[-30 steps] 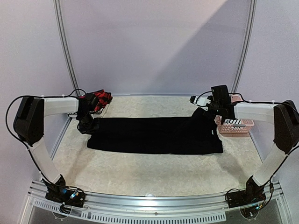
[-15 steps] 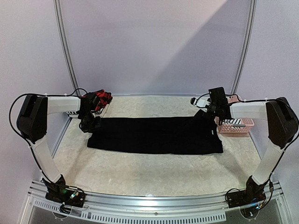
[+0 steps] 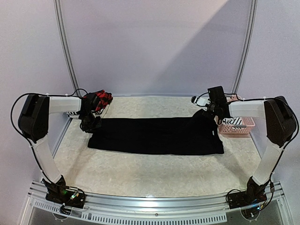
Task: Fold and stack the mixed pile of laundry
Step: Fold the 1/3-folded T-shirt at the center of the board.
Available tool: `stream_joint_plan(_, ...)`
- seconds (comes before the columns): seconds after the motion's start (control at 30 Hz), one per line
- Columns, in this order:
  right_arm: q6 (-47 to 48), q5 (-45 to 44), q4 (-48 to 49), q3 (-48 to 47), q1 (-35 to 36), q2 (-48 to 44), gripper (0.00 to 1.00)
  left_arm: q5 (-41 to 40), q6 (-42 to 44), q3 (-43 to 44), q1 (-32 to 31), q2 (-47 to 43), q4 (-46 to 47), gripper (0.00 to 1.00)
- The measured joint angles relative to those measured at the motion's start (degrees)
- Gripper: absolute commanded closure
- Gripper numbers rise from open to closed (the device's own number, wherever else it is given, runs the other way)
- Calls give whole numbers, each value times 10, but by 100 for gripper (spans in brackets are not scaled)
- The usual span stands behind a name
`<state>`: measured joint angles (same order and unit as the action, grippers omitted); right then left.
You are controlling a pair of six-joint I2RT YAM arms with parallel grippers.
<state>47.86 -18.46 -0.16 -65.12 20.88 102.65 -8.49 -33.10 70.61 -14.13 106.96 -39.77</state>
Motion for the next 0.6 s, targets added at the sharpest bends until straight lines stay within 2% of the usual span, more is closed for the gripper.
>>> stream_joint_plan(0.1, -14, -14, -24, -15, -4, 6, 59, -8, -2, 0, 2, -6, -2, 68)
stream_joint_plan(0.3, -81, -1, -117, -39, -15, -40, 58, -29, -12, -17, -4, -114, -14, 48)
stream_joint_plan(0.43, -117, 49, -189, -33, -16, -127, 57, -28, -12, -48, -21, -184, -16, 44)
stream_joint_plan(0.6, -129, 132, -270, 23, -16, -223, 54, -17, -19, -141, -30, -199, -6, 41)
